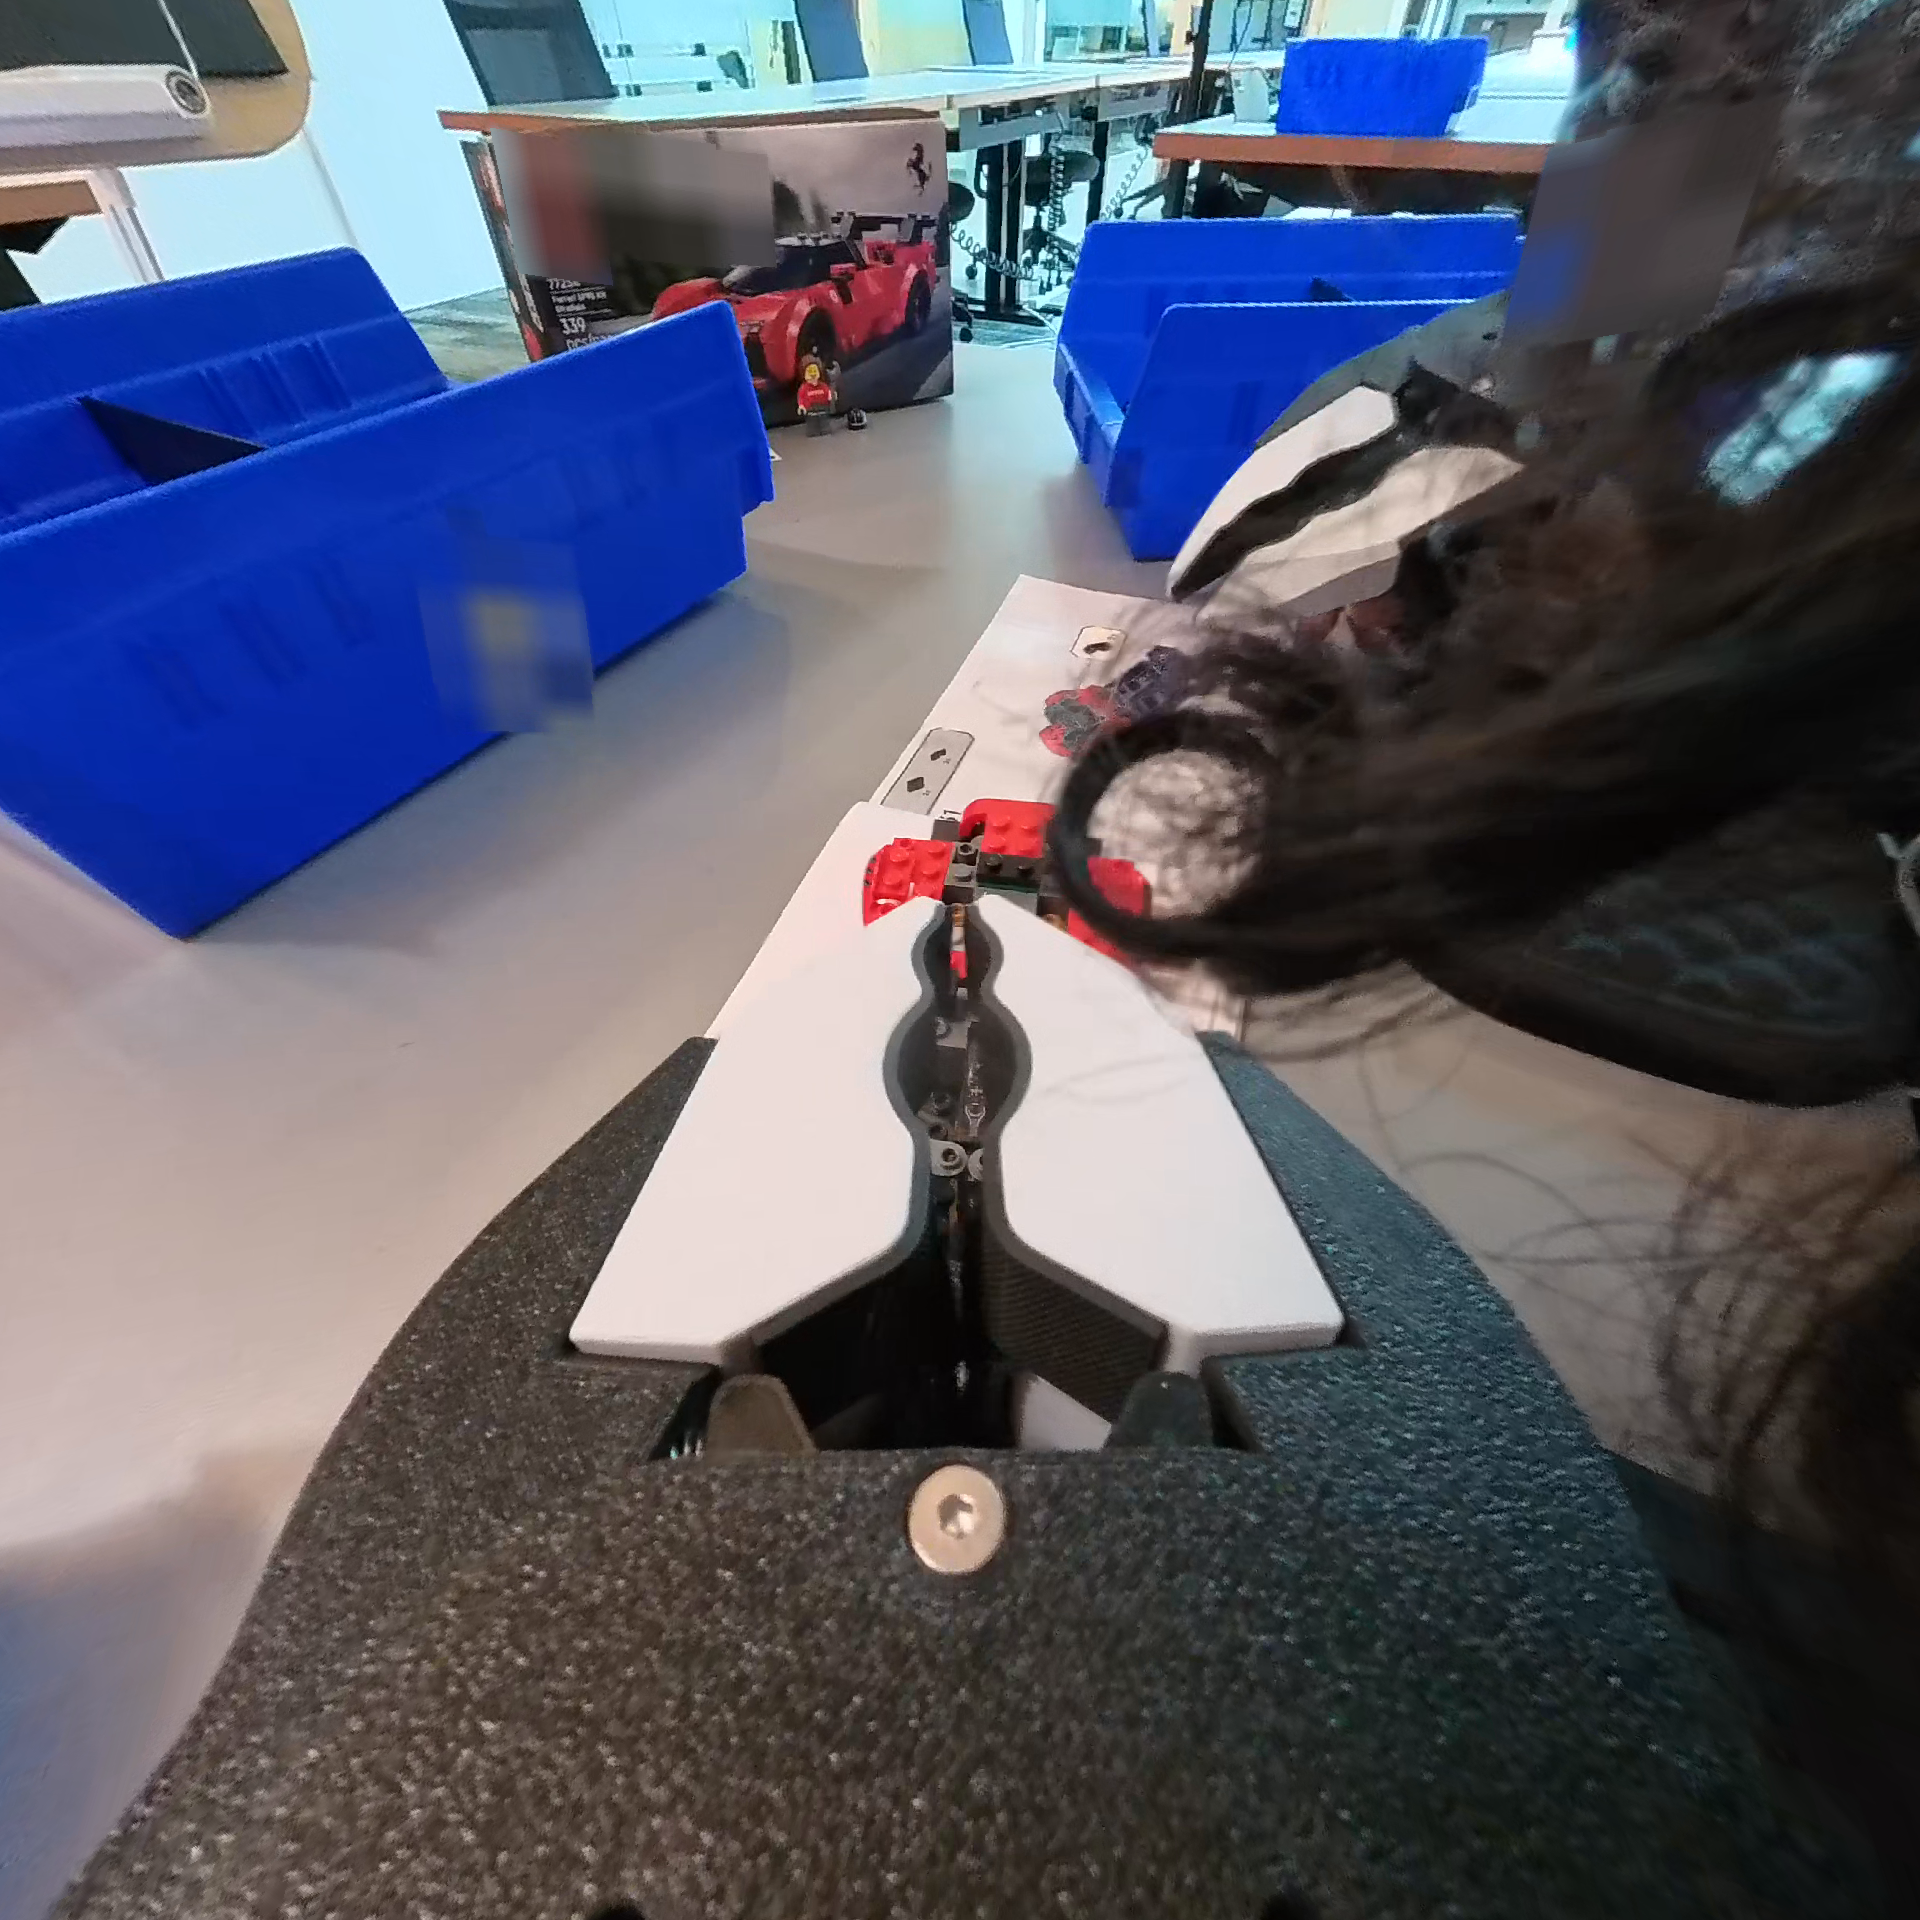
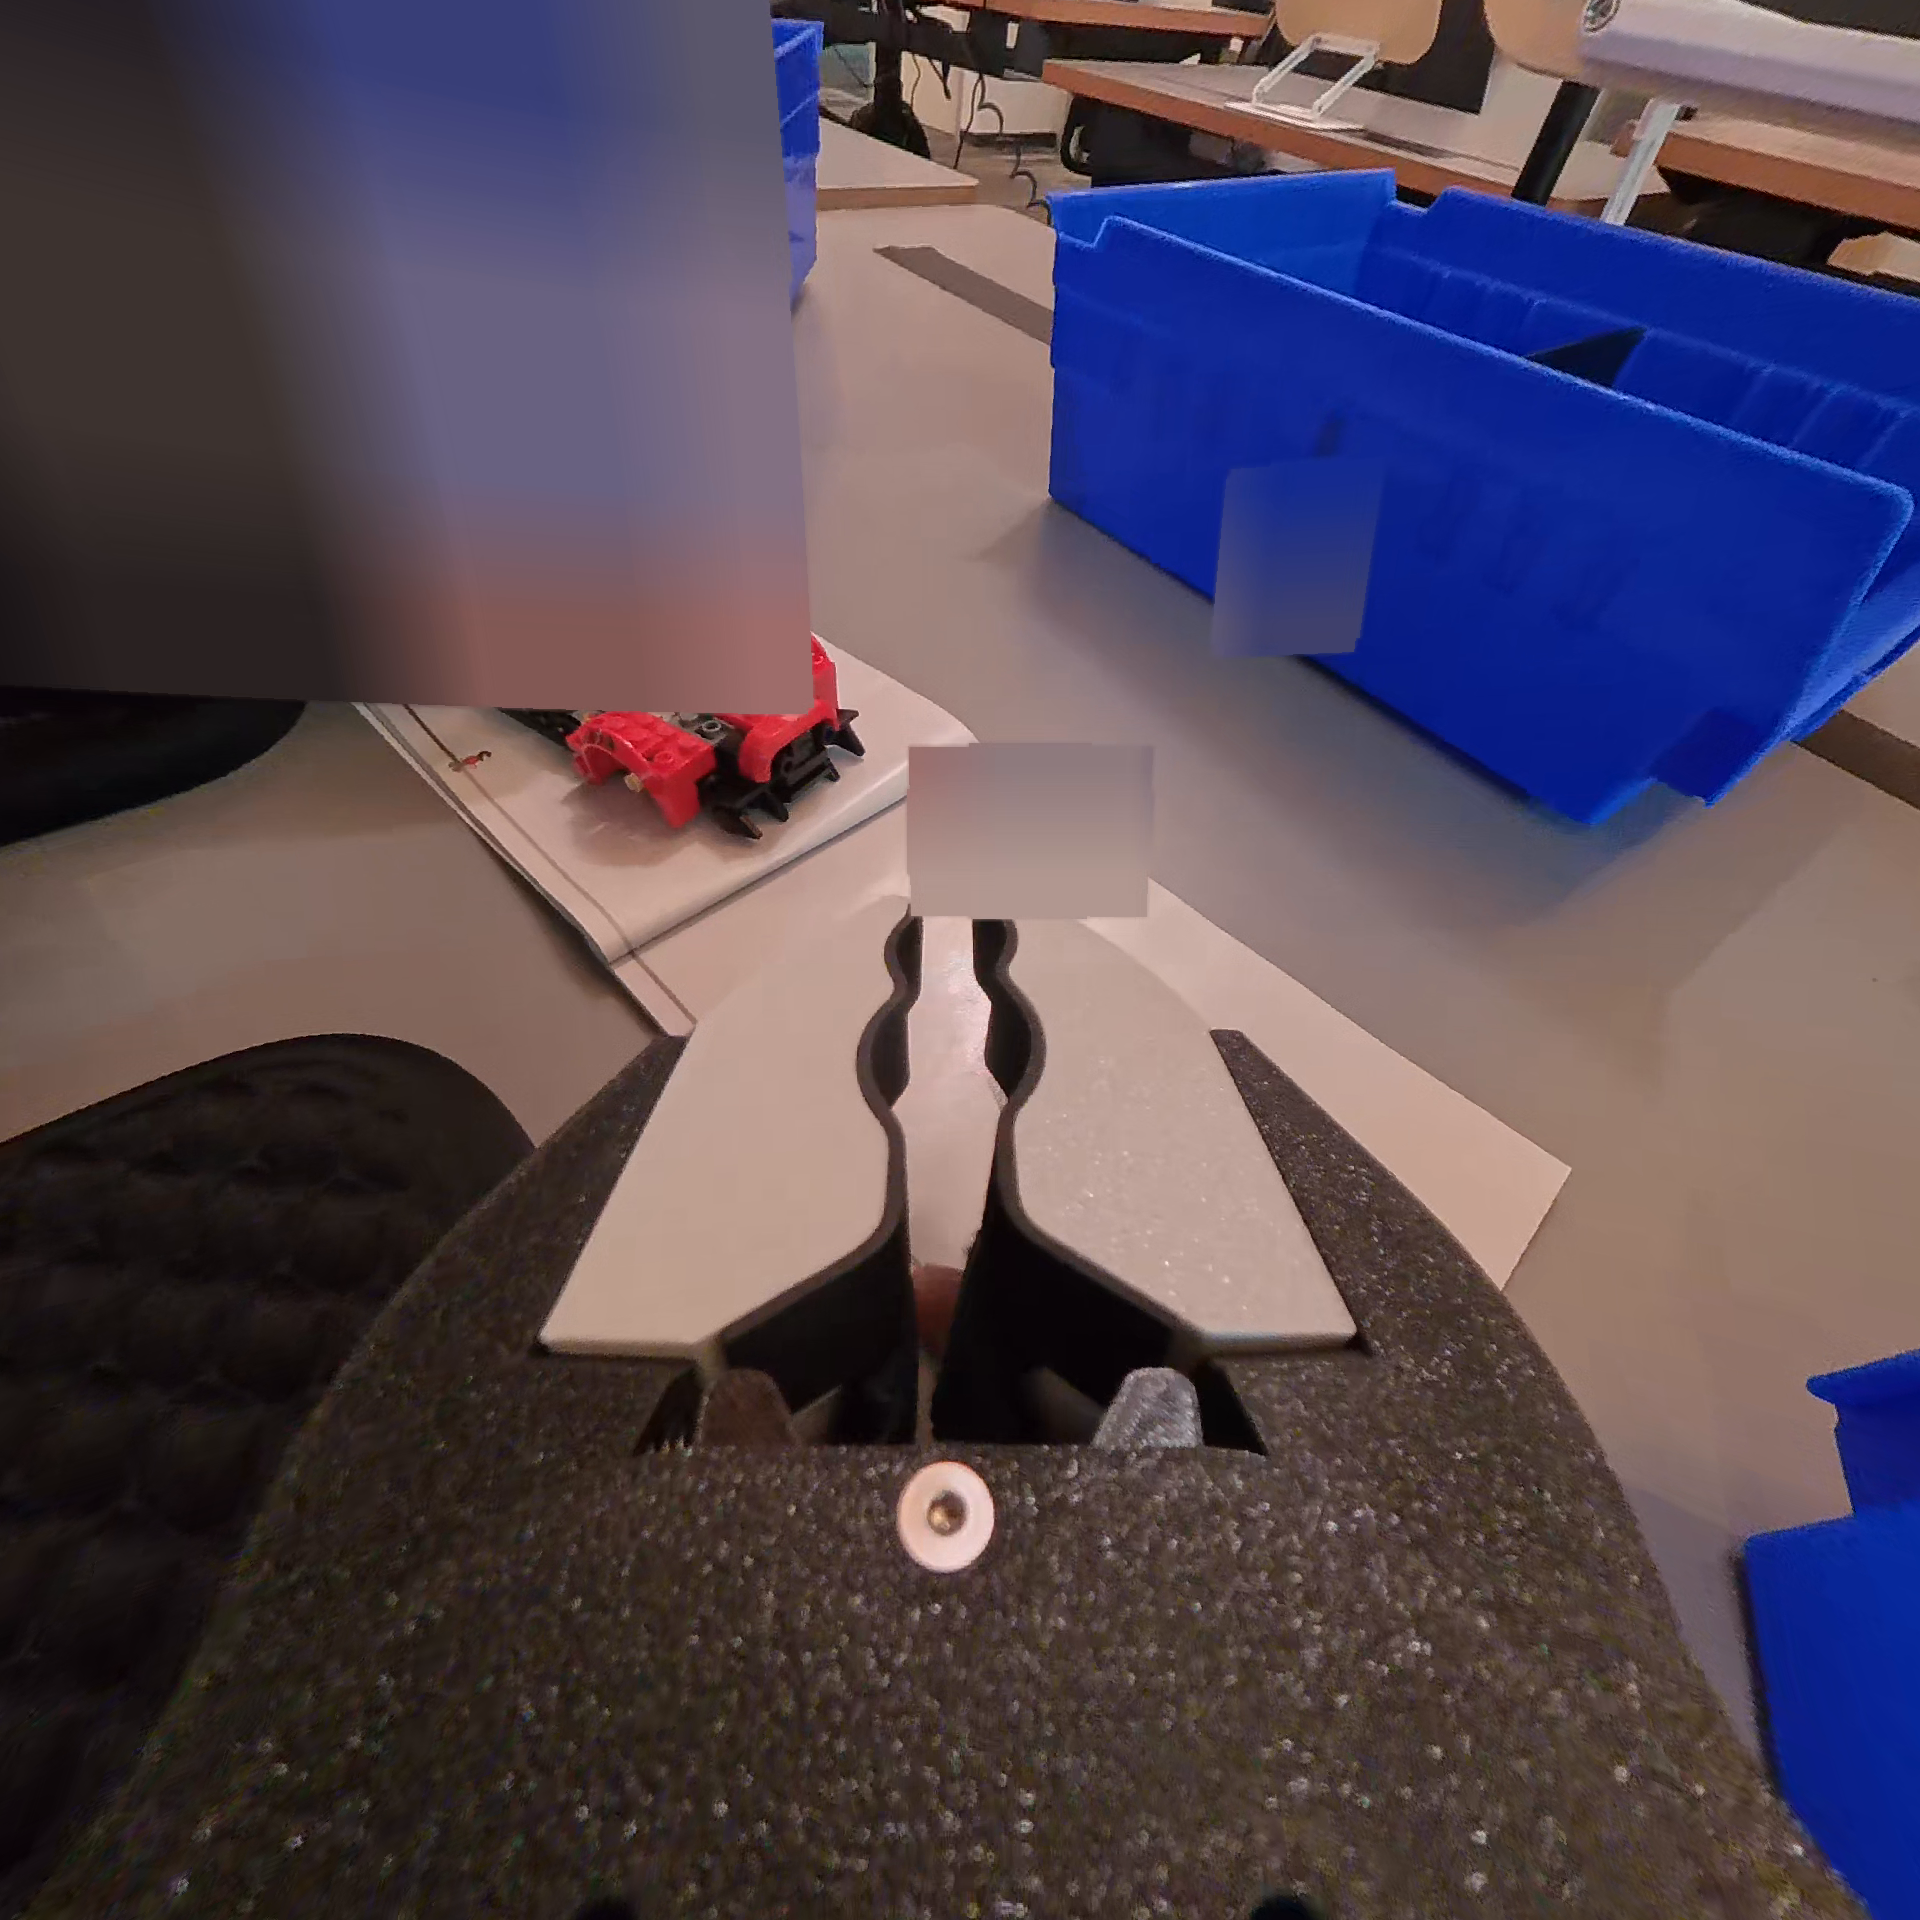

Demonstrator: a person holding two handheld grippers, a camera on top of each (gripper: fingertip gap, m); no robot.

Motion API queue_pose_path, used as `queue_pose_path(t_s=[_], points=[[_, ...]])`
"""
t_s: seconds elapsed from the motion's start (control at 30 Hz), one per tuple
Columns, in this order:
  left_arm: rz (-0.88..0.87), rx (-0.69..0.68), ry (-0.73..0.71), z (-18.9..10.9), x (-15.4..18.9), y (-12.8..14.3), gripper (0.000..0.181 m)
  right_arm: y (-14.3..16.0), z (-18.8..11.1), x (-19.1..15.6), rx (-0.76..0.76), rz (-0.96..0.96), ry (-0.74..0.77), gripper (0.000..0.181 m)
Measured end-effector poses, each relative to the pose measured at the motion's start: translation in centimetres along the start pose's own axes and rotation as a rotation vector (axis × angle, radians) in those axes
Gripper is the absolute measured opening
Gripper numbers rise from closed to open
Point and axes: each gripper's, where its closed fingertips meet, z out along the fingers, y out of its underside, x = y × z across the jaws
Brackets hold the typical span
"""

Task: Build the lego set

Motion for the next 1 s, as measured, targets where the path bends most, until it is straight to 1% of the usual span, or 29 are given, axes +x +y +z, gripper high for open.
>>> queue_pose_path(t_s=[0.47,0.83,0.87,0.9,1.0], points=[[-0.025,0.0,-0.029,0.0,-0.6,0.0,0.013,-0.9,-0.8,1.1,0.085,0.073,0.035,0.009],[-0.039,0.002,-0.027,0.0,-0.7,0.0,0.016,-0.7,-0.7,1.0,0.074,0.072,0.031,0.01],[-0.039,0.001,-0.026,0.0,-0.7,0.0,0.016,-0.7,-0.7,0.9,0.072,0.07,0.027,0.009],[-0.04,0.001,-0.025,0.0,-0.7,0.0,0.016,-0.8,-0.7,0.4,0.078,0.054,-0.005,0.0],[-0.041,0.001,-0.024,0.0,-0.6,0.0,0.016,-0.8,-0.7,-0.1,0.072,0.019,-0.026,0.0]])
